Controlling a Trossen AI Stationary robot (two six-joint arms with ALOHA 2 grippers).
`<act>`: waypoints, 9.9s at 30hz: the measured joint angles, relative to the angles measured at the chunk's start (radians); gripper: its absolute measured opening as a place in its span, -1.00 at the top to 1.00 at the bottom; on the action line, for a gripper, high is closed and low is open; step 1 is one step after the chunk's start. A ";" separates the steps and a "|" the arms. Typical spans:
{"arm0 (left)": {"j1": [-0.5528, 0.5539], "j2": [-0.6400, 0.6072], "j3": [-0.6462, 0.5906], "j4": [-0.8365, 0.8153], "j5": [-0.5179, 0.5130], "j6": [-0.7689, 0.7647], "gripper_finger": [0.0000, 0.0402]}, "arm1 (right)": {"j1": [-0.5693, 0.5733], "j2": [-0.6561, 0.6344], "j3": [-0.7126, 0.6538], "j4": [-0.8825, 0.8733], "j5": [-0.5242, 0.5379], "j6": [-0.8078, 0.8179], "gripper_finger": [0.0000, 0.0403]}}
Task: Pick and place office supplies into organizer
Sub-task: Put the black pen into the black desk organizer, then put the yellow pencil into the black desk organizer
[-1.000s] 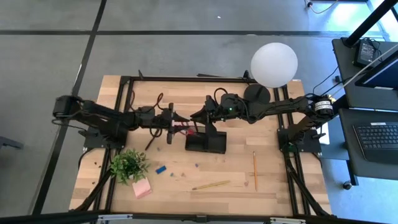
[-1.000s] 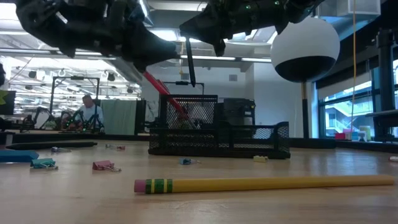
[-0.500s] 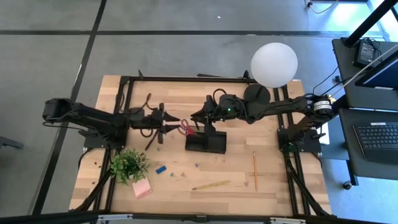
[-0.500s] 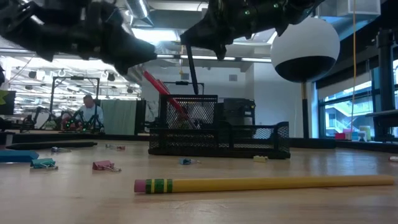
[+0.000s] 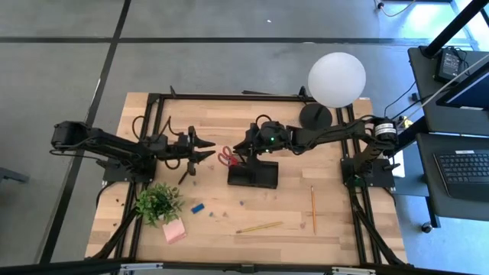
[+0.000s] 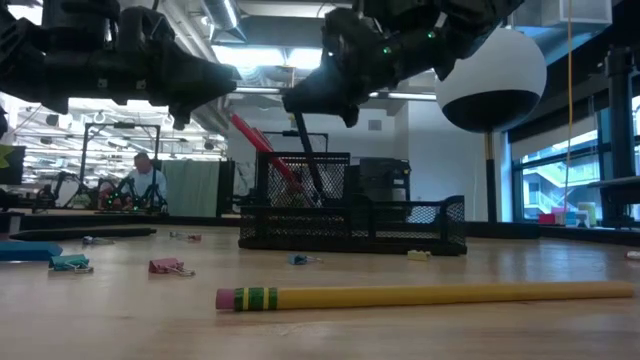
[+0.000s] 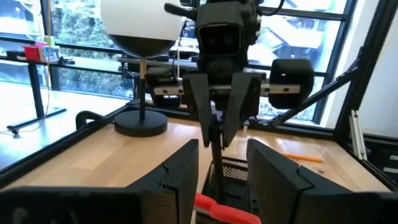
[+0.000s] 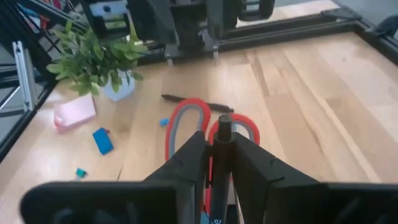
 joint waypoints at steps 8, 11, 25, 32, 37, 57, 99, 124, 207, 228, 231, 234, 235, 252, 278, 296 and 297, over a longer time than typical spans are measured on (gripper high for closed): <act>0.000 0.000 0.000 0.000 -0.017 0.000 0.35 | 0.000 0.005 0.000 -0.069 -0.003 -0.001 0.64; 0.000 0.000 0.000 0.000 -0.017 0.000 0.35 | 0.002 0.011 0.000 -0.073 -0.011 -0.003 0.64; 0.000 0.000 0.000 0.000 -0.017 0.000 0.35 | 0.017 0.064 0.001 -0.079 -0.011 -0.030 0.60; 0.000 0.000 0.000 0.000 -0.017 0.000 0.35 | 0.021 0.076 0.001 -0.071 -0.012 -0.028 0.59; 0.000 0.000 0.000 0.000 -0.018 0.000 0.35 | 0.021 0.076 0.000 -0.072 -0.012 -0.029 0.59; 0.000 0.000 0.000 0.000 -0.048 0.000 0.35 | 0.021 0.076 0.001 -0.073 -0.012 -0.032 0.50; 0.001 0.001 0.000 0.001 -0.239 0.005 0.35 | 0.172 -0.312 0.000 -1.346 0.178 1.261 0.12; 0.002 0.001 0.002 -0.001 -0.277 -0.081 0.35 | 0.316 -0.480 -0.387 -1.073 0.076 1.572 0.12; 0.002 0.001 0.002 -0.001 -0.305 -0.079 0.35 | 0.372 -0.253 -0.386 -1.021 0.033 1.695 0.81; 0.002 0.001 0.002 -0.001 -0.306 -0.079 0.35 | 0.372 -0.286 -0.356 -1.069 0.043 1.641 0.84; 0.002 0.001 0.002 -0.001 -0.306 -0.079 0.35 | 0.372 -0.291 -0.327 -1.140 0.047 1.625 0.84; 0.002 0.001 0.002 -0.001 -0.306 -0.079 0.35 | 0.372 -0.292 -0.278 -1.187 0.071 1.611 0.84; 0.002 0.001 0.002 -0.001 -0.306 -0.079 0.35 | 0.372 -0.293 -0.261 -1.206 0.089 1.598 0.84; 0.001 0.001 0.002 -0.001 -0.314 -0.079 0.35 | 0.189 -0.294 0.198 -1.254 0.543 1.018 0.84; 0.001 0.001 0.002 -0.019 -0.313 -0.079 0.35 | 0.111 -0.106 0.316 -0.422 0.375 0.032 0.84; 0.001 0.001 0.002 -0.019 -0.313 -0.079 0.35 | 0.123 0.043 0.315 -0.419 0.328 0.025 0.84; 0.001 0.001 0.002 -0.019 -0.313 -0.079 0.35 | 0.123 0.051 0.315 -0.415 0.327 0.025 0.84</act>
